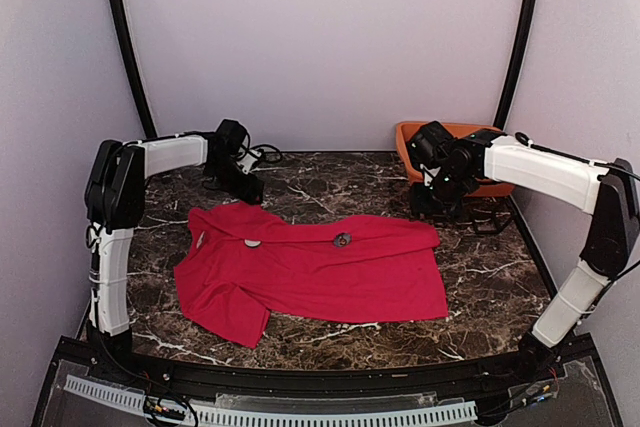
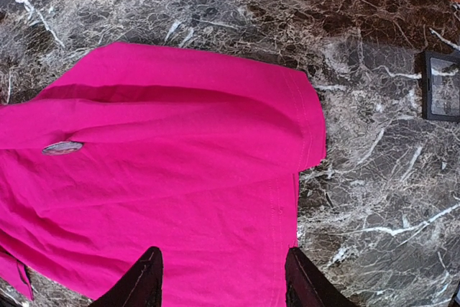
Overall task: Pin the brooch onto the clothing
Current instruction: Smooth out the clothing with brooches at the center of the board.
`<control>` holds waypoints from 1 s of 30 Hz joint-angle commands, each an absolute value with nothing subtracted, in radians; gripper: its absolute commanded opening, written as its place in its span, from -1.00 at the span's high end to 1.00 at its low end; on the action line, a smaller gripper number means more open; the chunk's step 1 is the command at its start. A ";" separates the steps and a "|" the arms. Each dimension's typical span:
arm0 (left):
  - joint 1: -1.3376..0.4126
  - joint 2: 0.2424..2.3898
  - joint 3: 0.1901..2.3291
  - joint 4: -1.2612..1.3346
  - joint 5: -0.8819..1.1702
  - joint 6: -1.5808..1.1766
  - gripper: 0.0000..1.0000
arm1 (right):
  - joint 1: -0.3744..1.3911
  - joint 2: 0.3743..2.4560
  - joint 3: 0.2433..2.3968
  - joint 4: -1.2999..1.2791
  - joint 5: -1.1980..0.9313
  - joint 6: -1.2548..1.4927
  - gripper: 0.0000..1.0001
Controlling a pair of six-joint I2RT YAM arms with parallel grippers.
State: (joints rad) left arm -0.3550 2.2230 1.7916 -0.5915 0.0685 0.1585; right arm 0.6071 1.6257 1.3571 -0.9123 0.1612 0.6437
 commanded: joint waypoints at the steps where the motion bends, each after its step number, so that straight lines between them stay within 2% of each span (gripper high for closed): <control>1: -0.343 2.146 1.774 -0.509 0.159 0.094 -0.56 | 0.600 1.620 1.364 -0.902 0.161 0.633 -0.11; 8: -0.342 2.234 1.858 -0.579 0.135 0.090 -0.53 | 0.600 1.630 1.366 -0.901 0.157 0.631 -0.10; 20: -0.343 2.300 1.866 -0.655 0.060 0.122 -0.54 | 0.600 1.632 1.373 -0.891 0.143 0.634 -0.09; 21: -0.343 2.306 1.865 -0.658 0.058 0.124 -0.47 | 0.600 1.632 1.373 -0.889 0.143 0.634 -0.09; 23: -0.342 2.316 1.863 -0.665 0.044 0.130 -0.20 | 0.601 1.634 1.373 -0.886 0.138 0.634 -0.09; 24: -0.342 2.319 1.863 -0.664 0.037 0.131 0.07 | 0.599 1.635 1.373 -0.883 0.137 0.634 -0.09; 25: -0.342 2.326 1.864 -0.662 0.035 0.132 0.24 | 0.600 1.635 1.372 -0.882 0.134 0.635 -0.08; 26: -0.342 2.330 1.865 -0.660 0.032 0.132 0.56 | 0.599 1.635 1.371 -0.880 0.133 0.634 -0.08; 28: -0.342 2.344 1.875 -0.657 0.022 0.129 0.92 | 0.600 1.635 1.369 -0.879 0.134 0.634 -0.08; 30: -0.342 2.354 1.887 -0.649 -0.019 0.125 0.98 | 0.601 1.636 1.369 -0.879 0.138 0.632 -0.08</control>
State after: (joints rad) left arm -0.3405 2.3184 1.8671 -0.6167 0.0498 0.1238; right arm 0.6056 1.6260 1.3575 -0.8925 0.1390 0.6365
